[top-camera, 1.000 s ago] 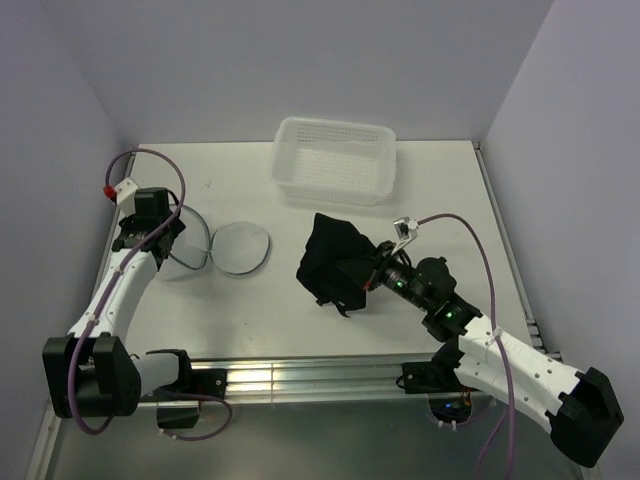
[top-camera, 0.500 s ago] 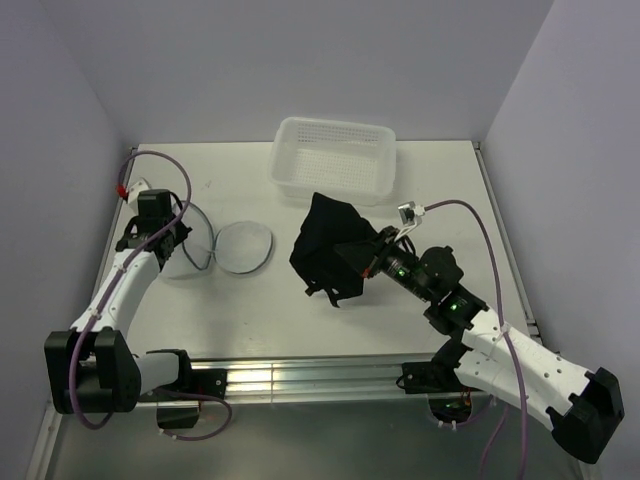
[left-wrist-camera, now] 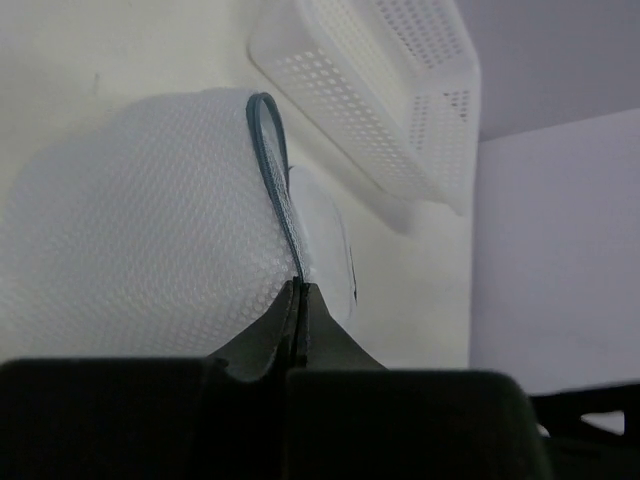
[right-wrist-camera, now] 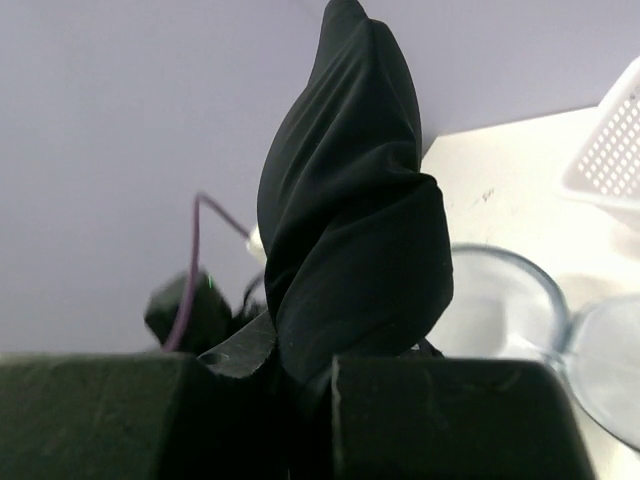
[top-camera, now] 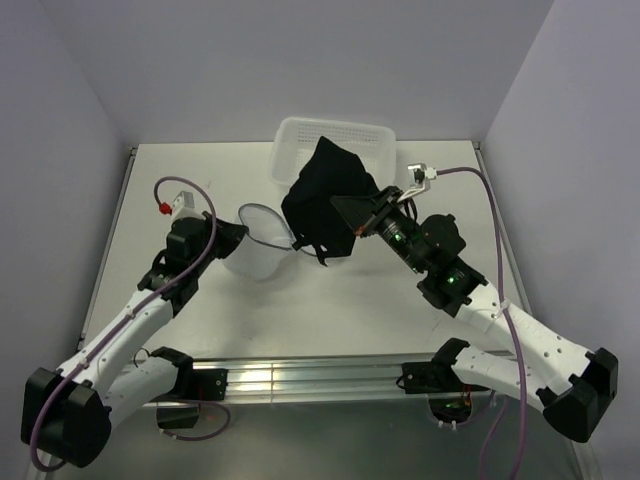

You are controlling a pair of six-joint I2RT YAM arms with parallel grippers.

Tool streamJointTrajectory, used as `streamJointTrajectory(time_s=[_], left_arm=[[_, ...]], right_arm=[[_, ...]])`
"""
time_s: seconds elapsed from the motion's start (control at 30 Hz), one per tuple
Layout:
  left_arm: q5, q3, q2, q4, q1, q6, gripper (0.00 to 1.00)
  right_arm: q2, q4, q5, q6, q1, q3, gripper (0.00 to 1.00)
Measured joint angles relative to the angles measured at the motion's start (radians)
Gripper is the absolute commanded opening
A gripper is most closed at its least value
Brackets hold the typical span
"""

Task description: Place the bra in the laundry bag and zip it closed

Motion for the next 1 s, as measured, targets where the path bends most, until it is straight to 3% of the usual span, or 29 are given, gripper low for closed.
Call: streamJointTrajectory(time_s=[0.2,0.43,1.0], left_arm=[[0.023,-0.237,-0.127,0.168,-0.021,-0.149,0.00],[0.032,-0.409,-0.186,0.317,-0.021,-0.188,0.00],[0.032,-0.446,-0.274,0.381,-0.021,-0.177,0.00]], right_arm=[[0.126,0.065,0.068,0.032,0.011,0.068,0.00],[0.331,0.137,0.157,0.068,0.064,0.098,0.00],[0.604,0.360,0.484,0.127,0.277,0.117,0.00]])
